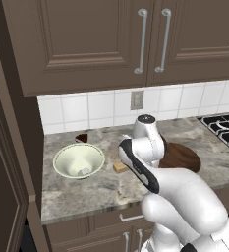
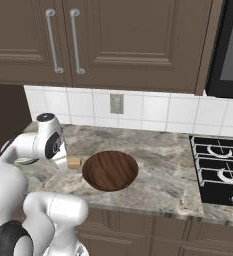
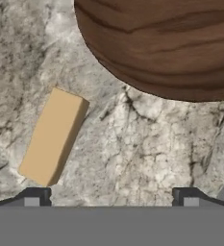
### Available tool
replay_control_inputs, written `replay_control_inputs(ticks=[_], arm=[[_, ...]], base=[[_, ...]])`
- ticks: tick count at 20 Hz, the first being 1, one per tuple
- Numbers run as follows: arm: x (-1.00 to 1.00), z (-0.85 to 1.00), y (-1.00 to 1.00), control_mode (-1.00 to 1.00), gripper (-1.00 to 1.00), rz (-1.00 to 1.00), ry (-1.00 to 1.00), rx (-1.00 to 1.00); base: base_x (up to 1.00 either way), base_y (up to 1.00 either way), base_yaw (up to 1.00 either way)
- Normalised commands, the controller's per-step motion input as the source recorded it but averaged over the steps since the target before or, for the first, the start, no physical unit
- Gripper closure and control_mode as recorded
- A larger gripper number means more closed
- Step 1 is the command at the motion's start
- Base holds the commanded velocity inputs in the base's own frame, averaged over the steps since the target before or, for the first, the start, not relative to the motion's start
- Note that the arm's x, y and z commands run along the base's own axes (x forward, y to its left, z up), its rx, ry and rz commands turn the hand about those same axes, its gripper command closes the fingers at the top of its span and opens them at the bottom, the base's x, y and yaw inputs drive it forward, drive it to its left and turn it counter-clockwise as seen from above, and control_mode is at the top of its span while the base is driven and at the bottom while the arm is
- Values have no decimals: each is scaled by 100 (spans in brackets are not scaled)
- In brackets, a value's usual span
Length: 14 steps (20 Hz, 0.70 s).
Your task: Pick both bowls and place them on the counter. Then place the cream cheese stick in one bowl and place the marshmallow in the other bowl.
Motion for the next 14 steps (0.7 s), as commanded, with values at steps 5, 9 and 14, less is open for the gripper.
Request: replay_control_inputs(ticks=[5, 9, 14], arm=[[30, -30, 14, -100, -100, -3, 11, 0], [32, -18, 11, -100, -100, -3, 4, 0], [30, -17, 5, -100, -100, -3, 1, 0]], base=[[0, 0, 0], [0, 0, 0], [0, 0, 0]])
